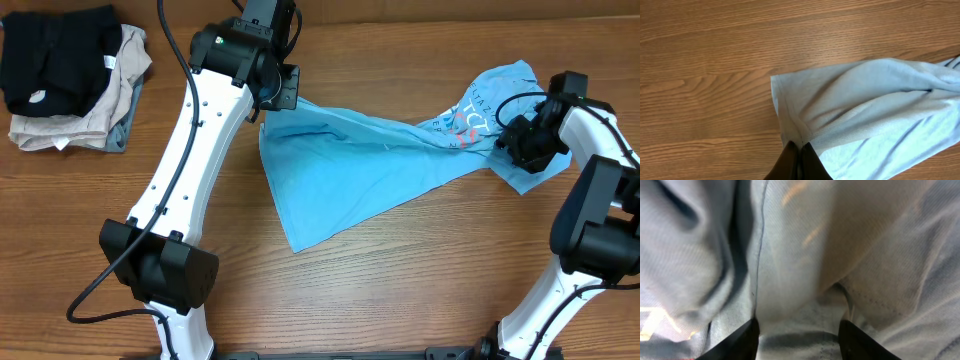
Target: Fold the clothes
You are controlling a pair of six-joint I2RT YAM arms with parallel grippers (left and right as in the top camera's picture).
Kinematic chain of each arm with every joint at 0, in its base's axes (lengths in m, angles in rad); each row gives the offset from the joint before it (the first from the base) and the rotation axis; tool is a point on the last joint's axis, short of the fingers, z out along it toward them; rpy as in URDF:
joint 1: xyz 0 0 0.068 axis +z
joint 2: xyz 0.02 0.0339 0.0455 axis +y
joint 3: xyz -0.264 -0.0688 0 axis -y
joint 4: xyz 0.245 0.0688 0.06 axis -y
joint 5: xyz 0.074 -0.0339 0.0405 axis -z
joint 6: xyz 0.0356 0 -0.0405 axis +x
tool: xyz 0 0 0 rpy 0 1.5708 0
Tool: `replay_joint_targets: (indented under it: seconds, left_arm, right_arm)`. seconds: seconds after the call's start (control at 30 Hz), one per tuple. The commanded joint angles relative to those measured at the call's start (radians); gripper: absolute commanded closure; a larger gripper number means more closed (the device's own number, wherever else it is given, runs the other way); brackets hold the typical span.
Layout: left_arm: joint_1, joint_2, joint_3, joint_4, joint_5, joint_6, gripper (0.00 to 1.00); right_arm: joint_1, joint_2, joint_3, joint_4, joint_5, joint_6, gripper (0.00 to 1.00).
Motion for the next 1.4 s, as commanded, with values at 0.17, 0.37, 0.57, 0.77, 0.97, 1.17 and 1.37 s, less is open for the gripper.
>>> replay_joint_targets:
  seconds: [0.17, 0.37, 0.57, 0.77, 0.97, 1.17, 1.37]
  left_arm:
    - [0.006, -0.013, 0.019, 0.002, -0.019, 0.023, 0.96]
    - [0.005, -0.012, 0.019, 0.010, -0.017, 0.022, 0.96]
    - [0.005, -0.012, 0.019, 0.004, -0.020, 0.023, 0.96]
    - [0.005, -0.011, 0.019, 0.004, -0.020, 0.023, 0.96]
    - [0.005, -0.011, 0.019, 0.004, -0.020, 0.023, 0.96]
    - [0.005, -0.011, 0.019, 0.004, -0.020, 0.023, 0.96]
    - [0.005, -0.011, 0.019, 0.004, -0.020, 0.023, 0.96]
  right_arm:
    - [-0.010, -0.114, 0.031, -0.108, -0.001, 0.003, 0.43]
    - [-0.006, -0.118, -0.021, -0.089, 0.004, 0.022, 0.43]
    - [-0.006, -0.117, -0.127, 0.033, 0.007, 0.059, 0.44]
    - [-0.006, -0.116, -0.176, 0.089, 0.008, 0.062, 0.48]
    - [-0.006, -0.116, -0.176, 0.114, 0.018, 0.065, 0.60]
    - [-0.006, -0.116, -0.175, 0.113, 0.018, 0.066, 0.69]
    - [-0.010, -0.119, -0.171, 0.098, 0.017, 0.066, 0.64]
